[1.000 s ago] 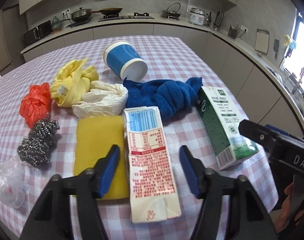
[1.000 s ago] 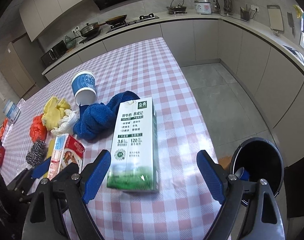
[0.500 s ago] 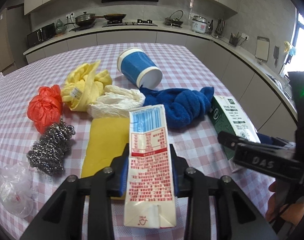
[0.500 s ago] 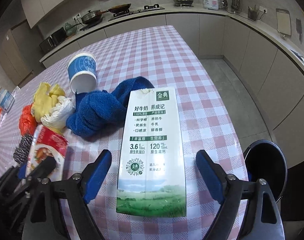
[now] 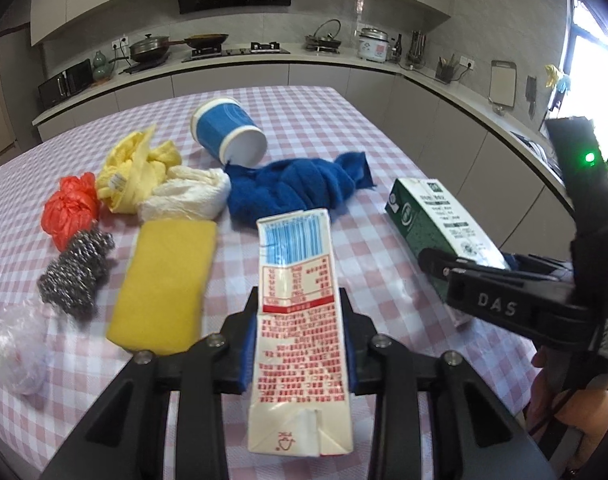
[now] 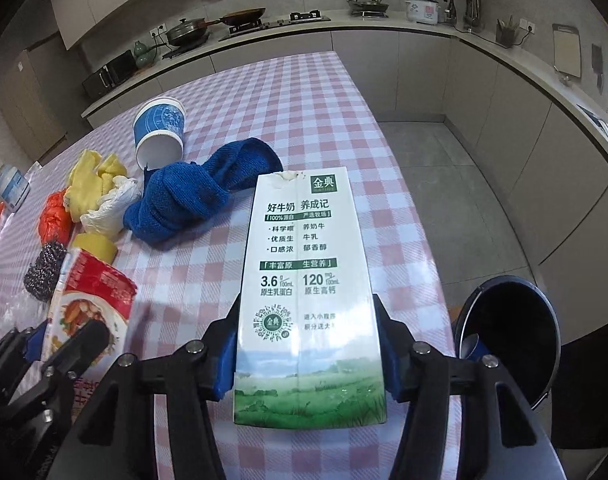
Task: Collect trash
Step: 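Carry both milk cartons with both tools over the black bin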
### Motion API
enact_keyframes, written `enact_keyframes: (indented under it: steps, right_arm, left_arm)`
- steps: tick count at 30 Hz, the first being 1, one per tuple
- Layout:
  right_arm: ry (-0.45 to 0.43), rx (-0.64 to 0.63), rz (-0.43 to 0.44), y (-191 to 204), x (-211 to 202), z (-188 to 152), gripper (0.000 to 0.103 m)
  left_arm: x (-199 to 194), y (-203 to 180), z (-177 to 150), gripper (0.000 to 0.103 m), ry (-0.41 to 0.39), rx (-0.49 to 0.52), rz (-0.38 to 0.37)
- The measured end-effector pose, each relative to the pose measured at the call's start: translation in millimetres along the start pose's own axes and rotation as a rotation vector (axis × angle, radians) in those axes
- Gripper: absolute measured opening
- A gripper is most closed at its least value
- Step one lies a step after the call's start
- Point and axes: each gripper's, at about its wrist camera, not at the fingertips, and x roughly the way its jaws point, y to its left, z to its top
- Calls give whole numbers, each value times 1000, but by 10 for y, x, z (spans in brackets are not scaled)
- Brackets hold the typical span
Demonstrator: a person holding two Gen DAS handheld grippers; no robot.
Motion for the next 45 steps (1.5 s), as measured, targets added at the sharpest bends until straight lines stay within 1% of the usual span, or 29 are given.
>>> enact_keyframes:
  steps: [5, 9, 13, 18, 24, 31, 36, 40, 45]
  right_arm:
    - [-7, 7, 20, -114, -117, -70, 58]
    - [-22, 18, 33, -214, -236, -105, 58]
    - [-39, 45, 36, -395, -353, -127, 58]
    - [-64, 83, 19, -671, -505, -185, 58]
    - [-88, 148, -21, -1132, -696, -285, 58]
    - [-101, 224, -78, -1702, -893, -455, 58]
    - [-96, 281, -118, -2118, -977, -612, 58]
    - [-85, 316, -136, -2407, -1012, -724, 58]
    - [-69, 344, -144, -2696, -977, -802, 58]
  left_arm:
    - [31, -58, -17, 35, 17, -28, -6]
    - [-5, -127, 15, 35, 7, -36, -12]
    - [-21, -271, 49, 35, 0, -27, -24]
    - [-14, -515, 74, 35, 1, -14, -48]
    - [9, -887, 120, 35, 6, 17, -112]
    - [75, -1478, 175, 35, 17, 75, -199]
    - [186, -1949, 200, 35, 39, 115, -262]
    - [264, -2212, 186, 35, 55, 133, -288]
    - [433, -2494, 136, 35, 86, 149, -291]
